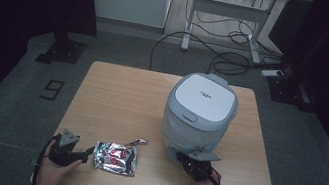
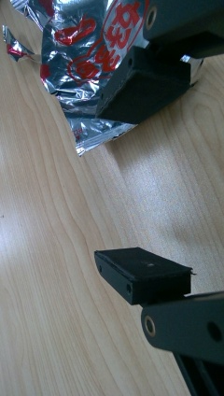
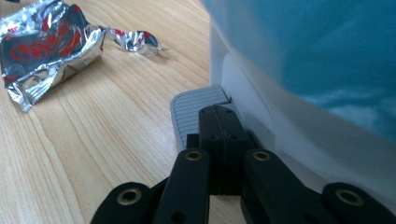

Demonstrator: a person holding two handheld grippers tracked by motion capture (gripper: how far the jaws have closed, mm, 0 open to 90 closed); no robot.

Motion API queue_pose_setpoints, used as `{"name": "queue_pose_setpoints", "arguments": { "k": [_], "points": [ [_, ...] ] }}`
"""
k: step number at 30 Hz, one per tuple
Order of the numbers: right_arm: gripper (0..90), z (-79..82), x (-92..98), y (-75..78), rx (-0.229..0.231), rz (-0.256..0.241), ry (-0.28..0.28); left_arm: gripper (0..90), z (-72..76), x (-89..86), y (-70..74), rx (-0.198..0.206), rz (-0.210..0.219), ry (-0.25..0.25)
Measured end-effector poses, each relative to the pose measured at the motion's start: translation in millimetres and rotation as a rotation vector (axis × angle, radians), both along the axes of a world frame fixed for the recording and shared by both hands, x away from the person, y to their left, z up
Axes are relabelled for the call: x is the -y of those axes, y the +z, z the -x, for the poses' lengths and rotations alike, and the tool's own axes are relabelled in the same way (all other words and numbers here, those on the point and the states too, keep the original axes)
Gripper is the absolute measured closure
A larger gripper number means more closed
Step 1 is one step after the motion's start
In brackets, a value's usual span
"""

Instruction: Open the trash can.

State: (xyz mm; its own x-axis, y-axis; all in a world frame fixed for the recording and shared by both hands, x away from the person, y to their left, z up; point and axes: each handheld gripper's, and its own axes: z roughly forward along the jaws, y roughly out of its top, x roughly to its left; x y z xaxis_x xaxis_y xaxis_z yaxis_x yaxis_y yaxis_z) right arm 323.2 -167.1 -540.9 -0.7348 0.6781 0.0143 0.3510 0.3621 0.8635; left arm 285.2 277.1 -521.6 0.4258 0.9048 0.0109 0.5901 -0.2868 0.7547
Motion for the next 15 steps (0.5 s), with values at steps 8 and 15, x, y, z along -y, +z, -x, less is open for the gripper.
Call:
{"name": "queue_pose_setpoints", "arguments": {
  "k": [8, 15],
  "points": [
    [90.0, -0.4, -4.2, 2.2, -0.004, 0.040, -0.037, 27.4, -0.3, 3.6, 0.1, -0.002, -0.013, -0.011],
    [90.0, 0.1, -6.7, 3.0, -0.014, 0.059, -0.046, 27.3, -0.1, 1.6, 0.1, -0.003, -0.009, -0.003]
  ]
}}
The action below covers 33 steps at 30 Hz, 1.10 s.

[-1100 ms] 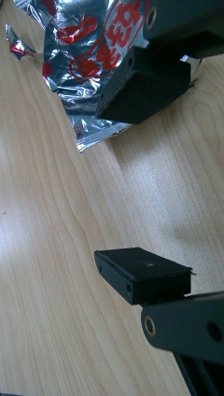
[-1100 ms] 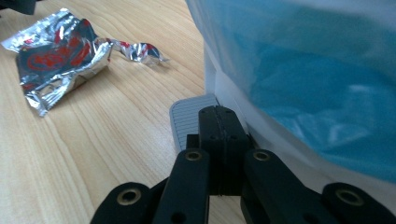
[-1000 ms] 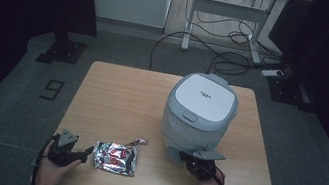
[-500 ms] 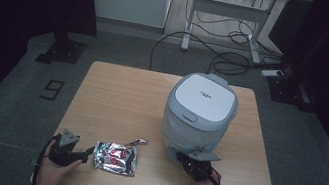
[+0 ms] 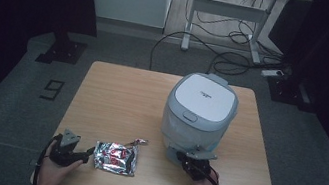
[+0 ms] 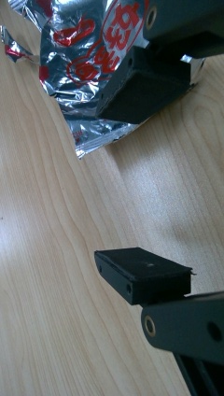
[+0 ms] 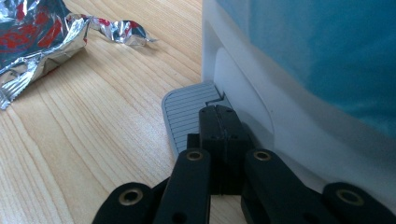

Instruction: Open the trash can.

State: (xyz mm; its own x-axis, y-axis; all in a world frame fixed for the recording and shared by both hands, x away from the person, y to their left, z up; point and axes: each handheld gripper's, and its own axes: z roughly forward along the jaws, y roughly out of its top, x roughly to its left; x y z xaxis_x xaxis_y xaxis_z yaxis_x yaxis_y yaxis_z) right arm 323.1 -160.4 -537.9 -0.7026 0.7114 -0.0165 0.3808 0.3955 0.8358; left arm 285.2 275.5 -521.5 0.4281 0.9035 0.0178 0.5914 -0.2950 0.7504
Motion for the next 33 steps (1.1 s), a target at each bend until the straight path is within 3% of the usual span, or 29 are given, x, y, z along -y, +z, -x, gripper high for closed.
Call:
{"name": "queue_pose_setpoints", "arguments": {
  "k": [11, 19, 26, 33],
  "points": [
    [90.0, 1.3, -3.5, -2.2, -0.001, 0.028, -0.013, 27.4, -0.5, 0.3, -0.5, -0.006, 0.000, 0.002],
    [90.0, 2.0, -9.6, -8.6, -0.006, 0.085, -0.014, 27.4, -0.3, -0.7, -0.8, -0.006, 0.008, 0.006],
    [90.0, -0.8, -6.6, -8.6, -0.032, 0.054, -0.009, 27.3, -1.5, -0.8, -1.7, -0.009, 0.011, 0.008],
    [90.0, -1.2, -5.8, -9.2, -0.026, 0.050, -0.005, 27.3, -3.8, -2.0, -3.4, -0.017, 0.025, 0.009]
  ]
}}
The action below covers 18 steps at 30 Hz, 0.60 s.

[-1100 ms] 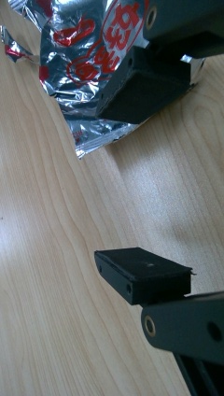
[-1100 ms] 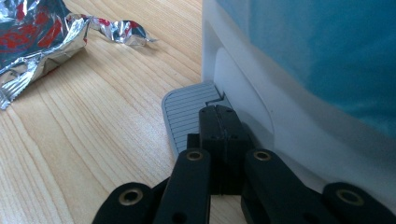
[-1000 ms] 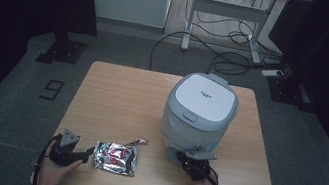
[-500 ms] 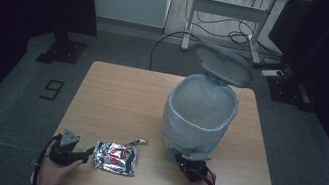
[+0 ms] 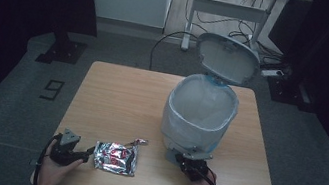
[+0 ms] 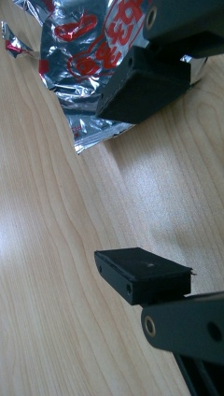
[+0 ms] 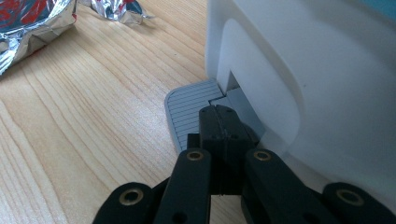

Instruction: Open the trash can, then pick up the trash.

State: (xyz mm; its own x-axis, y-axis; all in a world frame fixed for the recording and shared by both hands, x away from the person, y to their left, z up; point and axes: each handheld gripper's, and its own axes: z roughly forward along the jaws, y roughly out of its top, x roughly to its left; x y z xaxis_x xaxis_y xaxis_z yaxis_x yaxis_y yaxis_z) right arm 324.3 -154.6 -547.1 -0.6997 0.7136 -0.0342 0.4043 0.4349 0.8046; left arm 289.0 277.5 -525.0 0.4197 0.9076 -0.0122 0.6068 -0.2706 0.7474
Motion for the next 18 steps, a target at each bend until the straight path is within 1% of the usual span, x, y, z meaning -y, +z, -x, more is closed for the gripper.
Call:
{"name": "queue_pose_setpoints", "arguments": {
  "k": [5, 9, 11, 13, 18],
  "points": [
    [90.0, 0.5, 0.2, -0.3, -0.007, -0.008, -0.005, 27.2, -0.1, -2.2, 0.4, 0.000, 0.012, 0.006],
    [90.0, 0.1, 0.2, -0.2, -0.002, -0.005, -0.001, 27.2, 1.2, -2.8, 3.0, 0.013, 0.018, 0.010],
    [90.0, 0.0, 0.3, -0.2, -0.001, -0.005, 0.000, 27.5, 0.4, -2.5, 3.4, 0.009, 0.030, 0.007],
    [90.0, 0.4, 0.3, -0.2, -0.005, -0.005, -0.002, 30.2, -0.4, -1.3, 4.0, 0.004, 0.037, -0.001],
    [90.0, 0.5, 0.4, -0.3, -0.006, -0.009, -0.004, 30.7, 0.2, 3.7, 5.4, 0.007, 0.037, -0.010]
  ]
}}
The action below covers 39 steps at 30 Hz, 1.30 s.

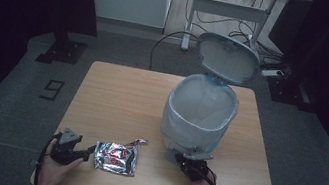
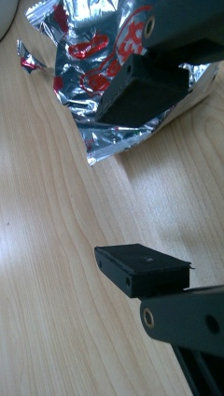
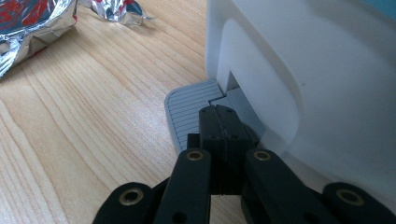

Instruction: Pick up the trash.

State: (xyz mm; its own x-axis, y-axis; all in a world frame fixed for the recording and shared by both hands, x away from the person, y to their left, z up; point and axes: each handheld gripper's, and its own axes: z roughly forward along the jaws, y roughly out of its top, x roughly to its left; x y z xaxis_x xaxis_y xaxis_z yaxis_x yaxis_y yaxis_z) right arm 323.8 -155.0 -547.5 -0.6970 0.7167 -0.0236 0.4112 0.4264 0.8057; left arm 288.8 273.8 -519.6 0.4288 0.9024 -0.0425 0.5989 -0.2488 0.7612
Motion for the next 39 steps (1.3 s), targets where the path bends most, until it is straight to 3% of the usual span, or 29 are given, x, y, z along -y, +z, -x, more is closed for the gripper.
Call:
{"name": "queue_pose_setpoints", "arguments": {
  "k": [13, 17, 24, 27, 33, 39],
  "points": [
    [90.0, 0.0, 0.1, 0.1, 0.000, 0.000, 0.000, 36.6, -12.4, 21.7, -8.3, -0.055, 0.007, -0.050],
    [90.0, 0.1, 0.0, 0.1, -0.001, -0.001, -0.001, 43.0, -15.1, 26.3, -12.8, -0.076, 0.024, -0.068],
    [90.0, 0.3, 0.0, 0.1, 0.000, 0.001, -0.002, 57.1, -17.3, 28.5, -20.8, -0.106, 0.005, -0.086],
    [90.0, 0.3, -0.2, 0.1, 0.001, 0.000, -0.002, 65.6, -18.1, 27.3, -21.1, -0.100, 0.002, -0.077],
    [90.0, 0.5, -0.4, 0.1, 0.004, 0.004, -0.003, 75.6, -17.0, 31.3, -21.7, -0.072, -0.050, -0.088],
    [90.0, 0.7, -0.6, 0.1, 0.006, 0.005, -0.003, 86.4, -16.4, 32.1, -21.4, -0.070, -0.047, -0.102]
  ]
}}
